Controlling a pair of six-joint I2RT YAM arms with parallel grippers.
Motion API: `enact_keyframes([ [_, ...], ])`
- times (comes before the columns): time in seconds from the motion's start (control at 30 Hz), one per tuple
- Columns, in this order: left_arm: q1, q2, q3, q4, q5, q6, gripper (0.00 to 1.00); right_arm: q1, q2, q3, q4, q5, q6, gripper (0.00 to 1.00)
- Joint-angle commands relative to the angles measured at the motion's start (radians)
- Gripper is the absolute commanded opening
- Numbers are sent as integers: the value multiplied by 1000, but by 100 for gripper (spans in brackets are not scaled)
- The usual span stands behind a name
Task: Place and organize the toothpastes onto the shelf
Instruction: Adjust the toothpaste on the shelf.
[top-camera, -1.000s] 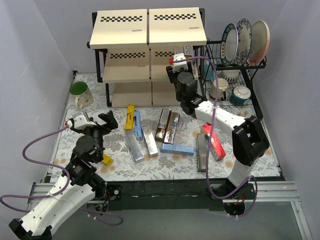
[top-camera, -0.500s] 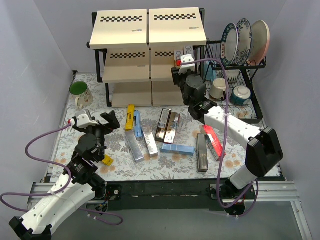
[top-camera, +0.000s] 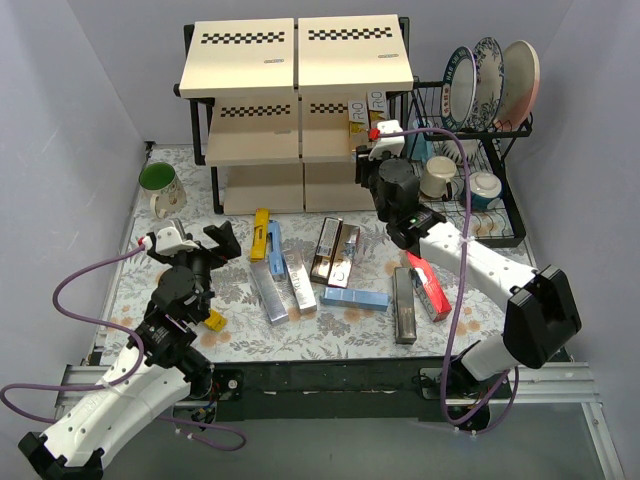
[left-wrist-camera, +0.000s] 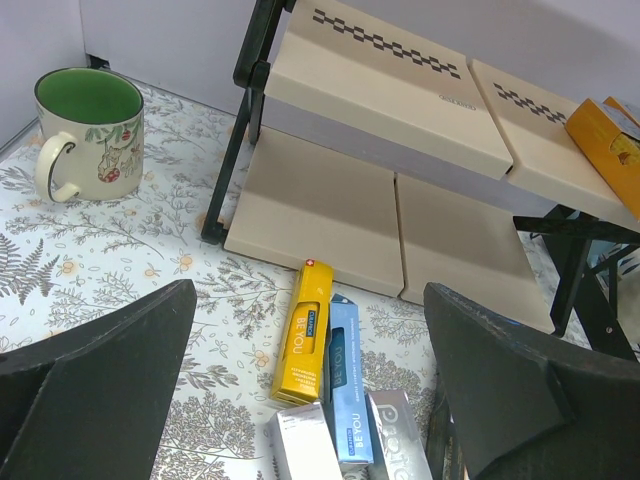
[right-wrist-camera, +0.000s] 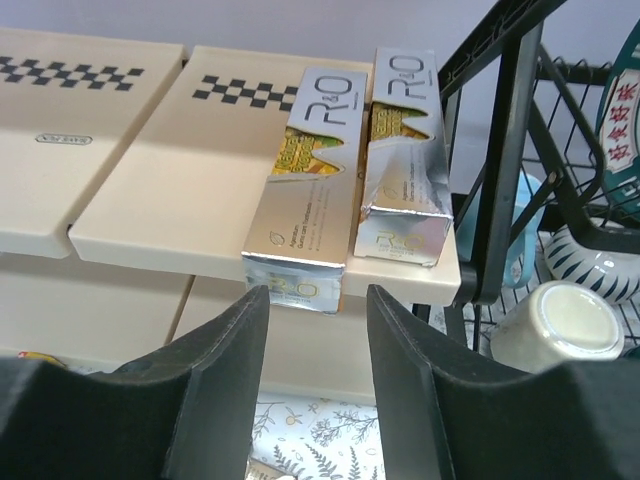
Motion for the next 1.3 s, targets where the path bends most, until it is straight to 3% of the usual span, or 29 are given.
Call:
enact_keyframes([
  [0.0,7,-1,9,-20,-1,5,98,-21,37,47,32,-3,40,51],
  [0.87,7,1,11,-25,-9,8,98,-73,186,193,34,-37,37,48],
  [1.07,7,1,11,-23,-7,8,98,-73,130,162,11,-40,38,48],
  [1.27,7,10,14,-29,10,-1,98,-75,-34,67,-90,-121,68,55],
])
